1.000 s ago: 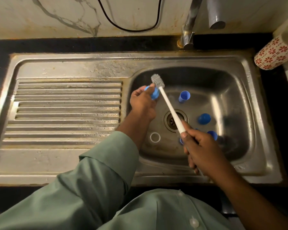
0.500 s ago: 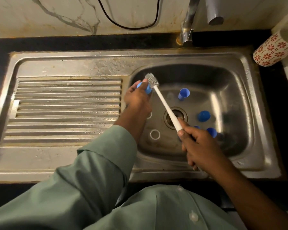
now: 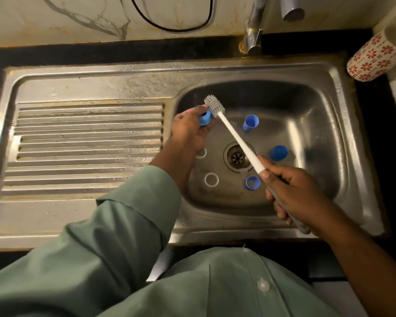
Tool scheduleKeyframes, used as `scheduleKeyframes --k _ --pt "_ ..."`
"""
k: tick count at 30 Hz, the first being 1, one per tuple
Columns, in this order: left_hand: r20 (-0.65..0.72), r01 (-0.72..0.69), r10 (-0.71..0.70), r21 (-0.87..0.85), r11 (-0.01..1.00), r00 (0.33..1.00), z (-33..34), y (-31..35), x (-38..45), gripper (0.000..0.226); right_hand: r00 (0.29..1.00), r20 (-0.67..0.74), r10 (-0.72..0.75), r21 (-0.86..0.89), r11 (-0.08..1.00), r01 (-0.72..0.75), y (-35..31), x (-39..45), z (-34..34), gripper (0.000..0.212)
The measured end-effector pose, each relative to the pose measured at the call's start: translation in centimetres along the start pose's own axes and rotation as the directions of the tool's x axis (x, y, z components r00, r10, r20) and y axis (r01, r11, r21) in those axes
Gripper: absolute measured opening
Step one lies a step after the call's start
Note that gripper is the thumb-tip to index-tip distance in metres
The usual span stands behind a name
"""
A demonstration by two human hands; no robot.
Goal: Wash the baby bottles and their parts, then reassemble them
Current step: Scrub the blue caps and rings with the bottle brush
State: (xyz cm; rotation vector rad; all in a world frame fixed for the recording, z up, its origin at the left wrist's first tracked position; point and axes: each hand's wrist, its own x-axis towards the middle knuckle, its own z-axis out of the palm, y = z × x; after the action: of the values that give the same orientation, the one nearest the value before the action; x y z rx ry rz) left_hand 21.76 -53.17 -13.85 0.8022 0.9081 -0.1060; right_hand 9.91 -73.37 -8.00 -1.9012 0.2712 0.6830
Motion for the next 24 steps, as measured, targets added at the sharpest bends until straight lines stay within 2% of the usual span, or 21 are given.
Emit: scheduleKeyframes --k 3,5,9,13,17,19,21,24 --pt "-0.052 -0.045 0.041 -0.085 0.995 0.998 0.2 -0.4 0.1 0.028 1.000 0.003 -0.010 -0.013 1.000 0.010 0.4 0.0 -0.3 0.037" --pt "-0.066 -0.074 0.064 -0.158 0.985 0.996 0.1 -0.6 0.4 0.033 1.000 0.027 -0.012 -0.012 1.000 0.012 0.7 -0.2 0.2 0.038" --pt "-0.026 0.025 -0.025 0.026 0.999 0.999 -0.1 -1.3 0.2 0.037 1.000 -0.008 -0.025 0.009 1.000 0.025 0.7 0.7 1.4 0.038" --pt "-0.077 -0.074 0.069 -0.068 0.995 0.995 -1.1 0.1 0.9 0.023 0.998 0.052 -0.036 -0.013 0.999 0.037 1.0 -0.5 1.9 0.038" --pt "-0.051 0.000 -0.004 -0.071 0.998 0.999 -0.7 -0.7 0.3 0.029 0.999 -0.009 -0.046 -0.041 0.998 0.045 0.3 0.9 1.9 0.038" --pt "-0.124 -0.060 0.041 -0.158 0.986 0.991 -0.9 -0.2 0.8 0.036 0.998 0.010 -0.056 -0.069 0.996 0.057 0.2 0.7 1.8 0.036" --pt "-0.186 -0.127 0.094 -0.176 0.976 0.978 -1.3 0.0 1.4 0.050 0.998 0.037 -0.052 -0.064 0.997 0.054 0.4 0.1 2.0 0.031" --pt "-0.073 -0.026 0.023 -0.039 0.999 0.997 -0.6 -0.8 0.4 0.038 0.999 0.002 -0.049 -0.062 0.997 0.049 0.2 1.0 2.4 0.035"
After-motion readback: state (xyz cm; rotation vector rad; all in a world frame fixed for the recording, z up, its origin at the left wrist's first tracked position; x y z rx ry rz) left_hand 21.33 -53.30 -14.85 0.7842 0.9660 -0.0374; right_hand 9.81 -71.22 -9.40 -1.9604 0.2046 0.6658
